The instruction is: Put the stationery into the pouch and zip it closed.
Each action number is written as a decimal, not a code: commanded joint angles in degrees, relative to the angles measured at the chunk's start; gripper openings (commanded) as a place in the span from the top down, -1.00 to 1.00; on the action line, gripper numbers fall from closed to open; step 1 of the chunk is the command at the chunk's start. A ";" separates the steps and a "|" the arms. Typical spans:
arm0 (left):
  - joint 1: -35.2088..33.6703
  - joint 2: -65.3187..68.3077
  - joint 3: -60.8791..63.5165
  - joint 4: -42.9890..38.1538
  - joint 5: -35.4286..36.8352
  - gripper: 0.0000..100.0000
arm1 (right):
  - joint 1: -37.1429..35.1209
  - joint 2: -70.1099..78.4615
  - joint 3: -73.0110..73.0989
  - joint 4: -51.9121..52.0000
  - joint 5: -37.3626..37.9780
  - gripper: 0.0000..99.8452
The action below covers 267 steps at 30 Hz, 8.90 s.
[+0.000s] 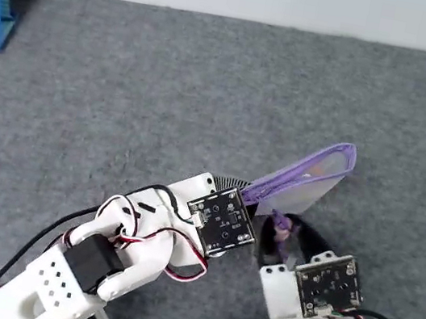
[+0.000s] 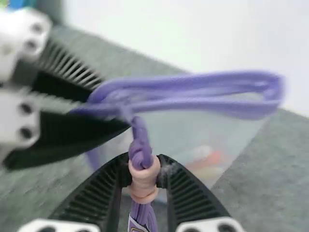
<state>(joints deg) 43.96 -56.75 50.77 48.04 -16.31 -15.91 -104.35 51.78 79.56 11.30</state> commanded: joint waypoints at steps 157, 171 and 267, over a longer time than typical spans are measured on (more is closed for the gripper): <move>-6.24 -14.77 0.04 13.01 -2.29 0.98 | 7.16 0.40 12.57 -24.57 -2.20 0.98; -6.24 -14.77 0.04 13.27 -2.29 0.98 | 25.36 0.66 25.49 -43.65 6.95 0.98; -46.68 -14.95 -1.27 26.64 16.35 0.97 | 4.62 0.31 21.54 -17.45 -5.27 0.98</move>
<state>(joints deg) -3.08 -71.16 48.57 75.30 -0.31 -11.25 -103.91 76.04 60.22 6.64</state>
